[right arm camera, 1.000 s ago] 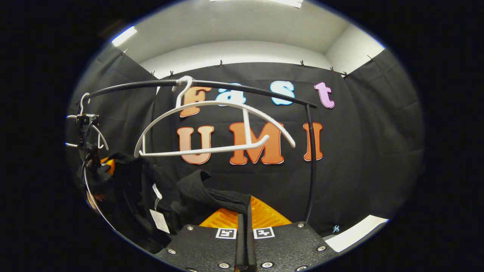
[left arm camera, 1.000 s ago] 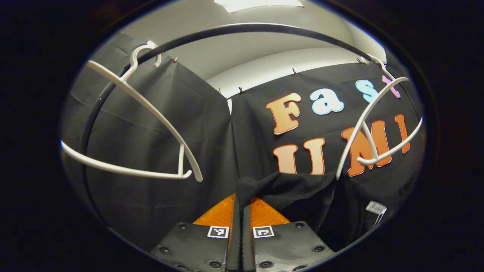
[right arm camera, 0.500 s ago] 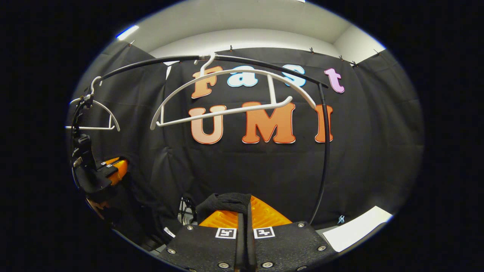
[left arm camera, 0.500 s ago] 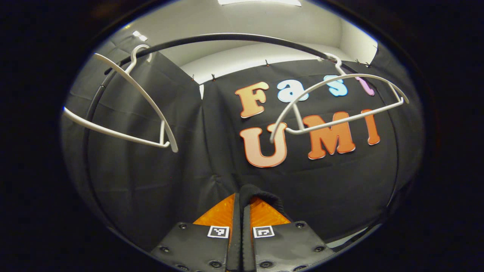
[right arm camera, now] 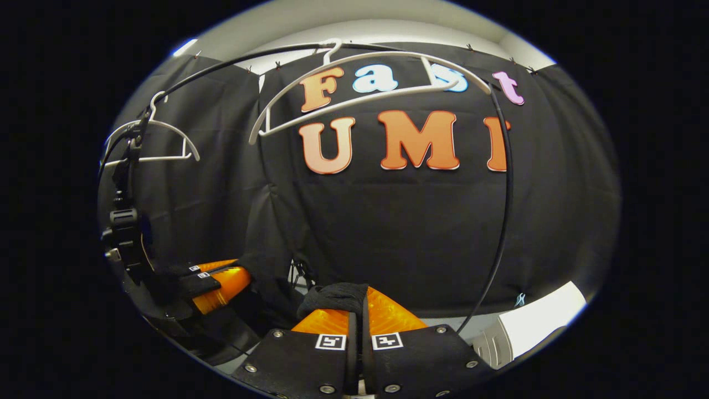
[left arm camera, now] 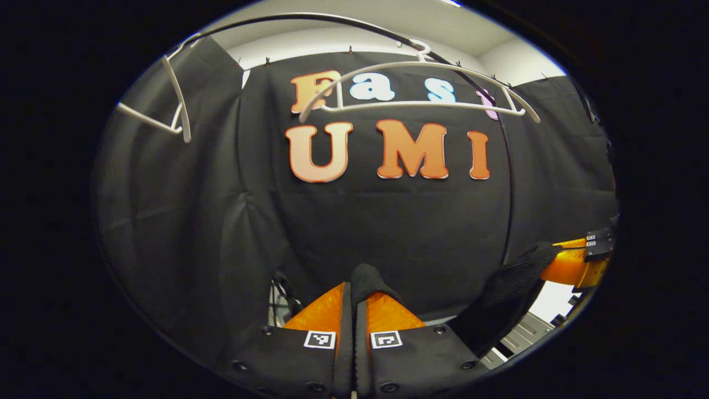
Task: Grasp the clothes on the hanger with both hands and then place them into the laundry hamper below.
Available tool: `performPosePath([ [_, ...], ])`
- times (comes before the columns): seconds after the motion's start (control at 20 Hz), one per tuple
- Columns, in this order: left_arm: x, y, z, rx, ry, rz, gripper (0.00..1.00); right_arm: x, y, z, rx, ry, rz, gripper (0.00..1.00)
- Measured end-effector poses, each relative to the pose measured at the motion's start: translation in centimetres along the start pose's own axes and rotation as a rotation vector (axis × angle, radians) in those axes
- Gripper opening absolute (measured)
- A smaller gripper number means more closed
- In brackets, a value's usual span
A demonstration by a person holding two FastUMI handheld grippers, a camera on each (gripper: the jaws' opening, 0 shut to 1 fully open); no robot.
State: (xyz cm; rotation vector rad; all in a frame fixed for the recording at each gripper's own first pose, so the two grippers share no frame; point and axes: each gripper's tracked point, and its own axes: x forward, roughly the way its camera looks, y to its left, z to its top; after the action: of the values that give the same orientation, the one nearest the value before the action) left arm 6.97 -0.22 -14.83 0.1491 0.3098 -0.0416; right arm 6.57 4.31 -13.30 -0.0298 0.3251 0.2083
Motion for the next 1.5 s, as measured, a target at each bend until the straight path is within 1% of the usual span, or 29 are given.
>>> performPosePath([
  [0.1,0.0,-1.1,-2.8,0.003,0.080,-0.034,0.09,0.1,0.5,-3.2,0.020,0.069,0.023,0.04],
  [0.15,0.2,-1.4,-4.2,0.007,0.116,-0.039,0.09,0.5,0.5,-4.7,0.036,0.111,0.026,0.04],
  [0.3,0.3,-1.4,-9.0,0.004,0.250,-0.042,0.10,0.7,0.2,-9.4,0.075,0.217,0.013,0.04],
  [0.4,-0.5,-1.9,-10.5,-0.012,0.306,-0.039,0.09,0.6,-0.2,-11.6,0.080,0.261,-0.001,0.04],
  [0.6,-0.7,-2.1,-12.6,-0.024,0.382,-0.037,0.10,0.9,-0.3,-13.6,0.082,0.321,-0.008,0.05],
  [0.65,-0.6,-2.2,-12.8,-0.024,0.389,-0.039,0.07,1.0,-0.2,-13.7,0.086,0.327,-0.009,0.05],
  [0.75,-0.6,-2.2,-12.7,-0.008,0.392,-0.039,0.10,1.0,-0.2,-13.9,0.087,0.332,-0.014,0.06],
  [0.85,-0.6,-1.9,-13.1,-0.001,0.401,-0.030,0.10,1.1,-0.4,-14.3,0.090,0.341,-0.015,0.08],
  [1.0,-0.7,-2.1,-13.7,-0.016,0.426,-0.025,0.14,1.1,-1.0,-15.1,0.094,0.360,-0.027,0.12],
  [1.05,-0.7,-1.9,-13.8,-0.017,0.428,-0.015,0.12,1.0,-1.0,-15.5,0.096,0.368,-0.024,0.13],
  [1.1,-0.6,-1.7,-14.1,-0.016,0.434,-0.010,0.12,0.8,-0.9,-15.4,0.103,0.370,-0.019,0.18],
  [1.15,-0.7,-1.5,-14.3,-0.016,0.443,-0.004,0.28,0.9,-0.6,-15.4,0.115,0.369,-0.008,0.21],
  [1.2,-0.8,-1.3,-14.7,-0.020,0.455,-0.004,0.30,1.0,-0.4,-14.9,0.129,0.355,-0.004,0.26],
  [1.25,-0.8,-1.6,-15.0,-0.030,0.467,-0.012,0.33,1.2,-0.5,-14.6,0.136,0.347,-0.004,0.19],
  [1.3,-1.0,-1.8,-15.2,-0.036,0.478,-0.020,0.39,1.4,-0.6,-14.5,0.137,0.343,-0.009,0.35],
  [1.35,-0.9,-1.9,-14.7,-0.035,0.465,-0.025,0.41,1.7,-0.8,-14.5,0.134,0.343,-0.019,0.40],
  [1.4,-0.7,-1.9,-14.4,-0.026,0.448,-0.025,0.55,1.3,-1.0,-14.3,0.133,0.341,-0.027,0.41],
  [1.45,-0.6,-1.9,-13.8,-0.015,0.428,-0.023,0.70,1.4,-1.0,-14.5,0.132,0.339,-0.032,0.53],
  [1.5,-0.7,-1.8,-13.5,-0.011,0.419,-0.022,0.81,1.5,-1.0,-14.4,0.131,0.339,-0.033,0.66],
])
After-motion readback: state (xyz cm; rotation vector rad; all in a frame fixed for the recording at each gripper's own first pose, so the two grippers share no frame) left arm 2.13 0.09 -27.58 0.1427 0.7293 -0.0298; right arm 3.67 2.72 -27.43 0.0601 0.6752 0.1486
